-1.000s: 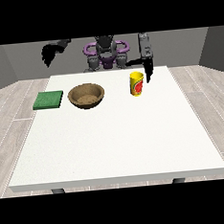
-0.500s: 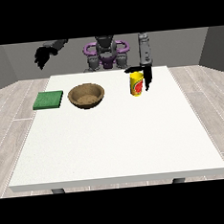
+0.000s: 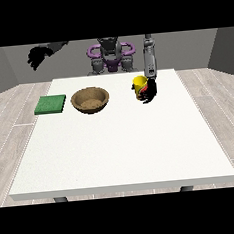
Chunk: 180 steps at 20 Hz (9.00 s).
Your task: Pick the cup and pour the ball into the bowl, then pick the bowl and place it on the pad
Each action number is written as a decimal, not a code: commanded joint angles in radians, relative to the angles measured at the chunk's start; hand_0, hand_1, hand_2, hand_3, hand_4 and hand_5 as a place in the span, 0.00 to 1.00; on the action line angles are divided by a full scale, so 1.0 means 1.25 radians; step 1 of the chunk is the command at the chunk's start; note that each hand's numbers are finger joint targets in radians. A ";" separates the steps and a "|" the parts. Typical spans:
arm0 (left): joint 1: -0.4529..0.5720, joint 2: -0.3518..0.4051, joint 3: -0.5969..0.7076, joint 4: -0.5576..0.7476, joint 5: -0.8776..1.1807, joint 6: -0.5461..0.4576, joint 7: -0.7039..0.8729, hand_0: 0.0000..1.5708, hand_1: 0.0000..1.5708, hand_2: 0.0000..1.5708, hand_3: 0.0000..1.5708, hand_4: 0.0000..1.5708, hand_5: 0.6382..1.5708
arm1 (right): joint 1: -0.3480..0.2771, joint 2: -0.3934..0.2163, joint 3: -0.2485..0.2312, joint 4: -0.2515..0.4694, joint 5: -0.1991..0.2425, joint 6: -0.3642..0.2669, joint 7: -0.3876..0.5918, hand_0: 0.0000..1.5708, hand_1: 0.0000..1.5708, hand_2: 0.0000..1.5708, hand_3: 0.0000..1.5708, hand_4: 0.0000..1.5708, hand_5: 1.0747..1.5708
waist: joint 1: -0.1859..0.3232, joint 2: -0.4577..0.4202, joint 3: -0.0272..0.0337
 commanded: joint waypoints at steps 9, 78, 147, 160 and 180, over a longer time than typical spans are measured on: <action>-0.045 -0.043 -0.128 0.024 -0.169 0.201 0.161 0.81 0.81 1.00 1.00 0.90 0.85 | 0.004 -0.097 -0.081 0.148 -0.067 0.051 0.088 0.00 0.00 0.00 0.20 0.41 0.99 | 0.048 -0.178 -0.0008; -0.344 0.156 0.081 -0.377 0.087 -0.303 0.705 0.00 0.00 0.00 0.00 0.67 0.98 | -0.070 0.023 -0.121 0.573 0.023 -0.083 -0.190 0.00 0.00 0.00 0.00 0.47 0.99 | 0.361 -0.109 -0.0014; -0.067 0.469 0.289 -0.230 0.258 -0.463 0.565 0.00 0.00 0.00 0.00 0.77 0.98 | -0.298 -0.338 0.025 0.769 0.190 -0.159 0.089 1.00 1.00 1.00 0.37 0.70 0.99 | 0.162 -0.115 -0.0020; -0.048 0.488 0.288 -0.213 0.288 -0.505 0.489 0.00 0.00 0.00 0.00 0.77 0.98 | -0.301 -0.271 -0.040 0.836 0.144 -0.191 0.013 1.00 1.00 1.00 0.34 0.65 1.00 | 0.209 -0.055 -0.0015; -0.074 0.572 0.286 -0.175 0.297 -0.499 0.481 0.00 0.00 0.00 0.00 0.76 0.99 | -0.343 -0.219 -0.096 0.873 0.108 -0.315 -0.045 0.92 0.92 0.88 0.48 0.00 0.94 | 0.206 -0.017 -0.0015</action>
